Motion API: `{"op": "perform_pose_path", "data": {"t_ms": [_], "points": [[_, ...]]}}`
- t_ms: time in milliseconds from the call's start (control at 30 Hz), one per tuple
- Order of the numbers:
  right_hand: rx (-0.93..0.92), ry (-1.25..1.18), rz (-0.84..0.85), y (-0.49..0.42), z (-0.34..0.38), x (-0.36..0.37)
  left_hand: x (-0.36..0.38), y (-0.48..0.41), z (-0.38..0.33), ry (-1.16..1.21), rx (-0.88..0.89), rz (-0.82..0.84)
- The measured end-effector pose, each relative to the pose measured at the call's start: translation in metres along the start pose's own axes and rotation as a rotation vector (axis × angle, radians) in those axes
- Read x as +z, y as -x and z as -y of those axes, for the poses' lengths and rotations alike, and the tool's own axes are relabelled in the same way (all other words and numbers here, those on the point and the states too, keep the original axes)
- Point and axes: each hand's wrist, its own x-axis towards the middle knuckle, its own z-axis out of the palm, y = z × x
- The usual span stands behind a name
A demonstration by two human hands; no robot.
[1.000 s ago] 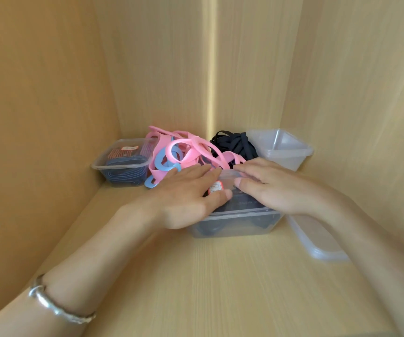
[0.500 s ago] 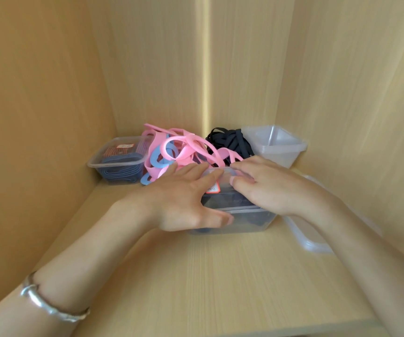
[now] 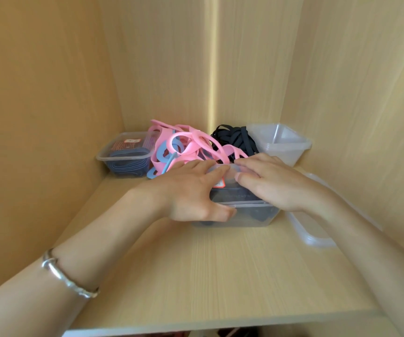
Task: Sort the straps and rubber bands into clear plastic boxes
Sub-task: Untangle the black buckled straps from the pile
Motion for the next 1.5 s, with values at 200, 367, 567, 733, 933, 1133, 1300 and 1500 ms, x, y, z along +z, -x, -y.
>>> {"op": "perform_pose_path", "data": {"t_ms": [200,367,567,733,933,1133,1300,1500], "points": [[-0.08,-0.196,0.032,0.01,-0.005,-0.011,-0.01,0.005,-0.006,0.074,-0.01,0.061],[-0.171,-0.273,0.122,0.015,-0.016,-0.021,-0.023,0.011,-0.006,0.173,0.016,0.119],[-0.207,-0.377,0.267,0.025,-0.018,-0.027,-0.019,0.009,-0.005,0.173,0.031,0.061],[-0.254,-0.355,0.269,0.028,-0.015,-0.029,-0.009,0.003,-0.001,0.153,0.068,-0.039],[-0.269,-0.197,0.239,0.033,-0.009,-0.027,-0.004,0.003,-0.001,0.092,0.047,-0.038],[-0.238,-0.004,0.237,0.037,-0.016,-0.014,0.004,-0.002,0.001,0.016,0.055,-0.023],[-0.169,-0.113,0.214,0.039,-0.015,-0.01,0.008,-0.003,0.002,-0.009,0.057,-0.016],[-0.122,-0.025,0.164,0.037,-0.006,-0.01,0.007,-0.004,0.0,-0.075,0.034,-0.008]]}}
